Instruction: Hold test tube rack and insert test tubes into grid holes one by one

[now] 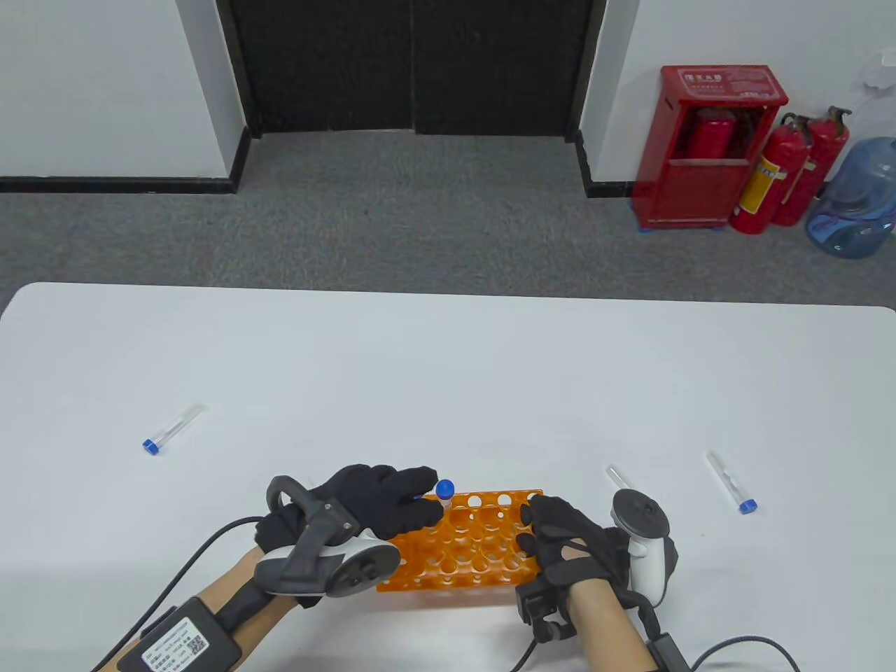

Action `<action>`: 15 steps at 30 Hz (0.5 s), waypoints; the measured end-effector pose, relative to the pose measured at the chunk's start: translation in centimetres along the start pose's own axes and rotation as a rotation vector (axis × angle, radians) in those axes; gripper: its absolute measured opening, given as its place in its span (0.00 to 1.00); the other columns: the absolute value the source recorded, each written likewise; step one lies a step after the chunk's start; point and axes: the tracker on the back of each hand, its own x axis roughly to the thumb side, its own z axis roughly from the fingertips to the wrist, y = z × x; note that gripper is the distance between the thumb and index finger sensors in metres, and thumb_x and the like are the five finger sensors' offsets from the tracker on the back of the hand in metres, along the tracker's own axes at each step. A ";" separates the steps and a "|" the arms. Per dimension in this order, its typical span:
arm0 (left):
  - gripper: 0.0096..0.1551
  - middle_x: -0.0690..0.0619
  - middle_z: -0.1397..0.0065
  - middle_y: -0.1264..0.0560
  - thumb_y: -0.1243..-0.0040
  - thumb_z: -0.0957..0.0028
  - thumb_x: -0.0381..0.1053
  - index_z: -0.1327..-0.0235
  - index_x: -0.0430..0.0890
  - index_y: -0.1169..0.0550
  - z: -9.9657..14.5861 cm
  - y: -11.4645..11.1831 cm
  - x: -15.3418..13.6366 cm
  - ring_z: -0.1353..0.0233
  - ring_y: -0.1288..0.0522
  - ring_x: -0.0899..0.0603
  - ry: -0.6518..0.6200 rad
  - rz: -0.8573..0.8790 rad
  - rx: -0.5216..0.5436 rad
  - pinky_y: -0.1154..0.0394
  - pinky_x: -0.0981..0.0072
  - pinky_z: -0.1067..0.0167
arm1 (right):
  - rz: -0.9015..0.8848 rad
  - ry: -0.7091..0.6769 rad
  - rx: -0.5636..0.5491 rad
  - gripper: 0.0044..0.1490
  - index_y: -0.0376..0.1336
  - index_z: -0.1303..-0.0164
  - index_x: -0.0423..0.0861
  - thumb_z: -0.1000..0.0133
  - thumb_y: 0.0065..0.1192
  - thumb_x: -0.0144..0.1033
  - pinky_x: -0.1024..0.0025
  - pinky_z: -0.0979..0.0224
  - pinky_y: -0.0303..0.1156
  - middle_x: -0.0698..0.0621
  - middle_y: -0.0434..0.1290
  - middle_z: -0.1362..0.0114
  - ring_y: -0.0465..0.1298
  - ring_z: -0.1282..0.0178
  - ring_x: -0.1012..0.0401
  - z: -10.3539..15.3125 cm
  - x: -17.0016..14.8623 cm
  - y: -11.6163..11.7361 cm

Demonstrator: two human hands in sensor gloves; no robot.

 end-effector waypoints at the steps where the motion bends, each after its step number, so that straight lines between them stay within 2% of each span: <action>1: 0.24 0.78 0.30 0.28 0.38 0.60 0.51 0.58 0.80 0.16 0.0 -0.4 0.2 0.42 0.13 0.62 -0.005 0.001 -0.007 0.13 0.80 0.41 | 0.000 0.000 0.000 0.30 0.69 0.46 0.47 0.49 0.50 0.51 0.56 0.68 0.75 0.55 0.82 0.62 0.79 0.73 0.58 0.0 0.0 0.0; 9: 0.24 0.79 0.29 0.29 0.38 0.60 0.51 0.57 0.80 0.17 0.3 -2.1 1.6 0.42 0.14 0.61 -0.058 -0.044 -0.066 0.13 0.79 0.41 | 0.002 -0.009 0.003 0.30 0.69 0.46 0.47 0.49 0.50 0.51 0.56 0.68 0.75 0.55 0.82 0.62 0.79 0.73 0.58 -0.1 0.0 0.0; 15: 0.25 0.79 0.30 0.27 0.35 0.60 0.51 0.55 0.80 0.18 0.6 -3.1 2.5 0.47 0.12 0.61 -0.082 -0.103 -0.071 0.12 0.77 0.47 | -0.001 -0.015 0.010 0.30 0.69 0.46 0.47 0.49 0.50 0.51 0.56 0.68 0.75 0.55 0.82 0.62 0.79 0.73 0.58 -0.1 0.0 0.1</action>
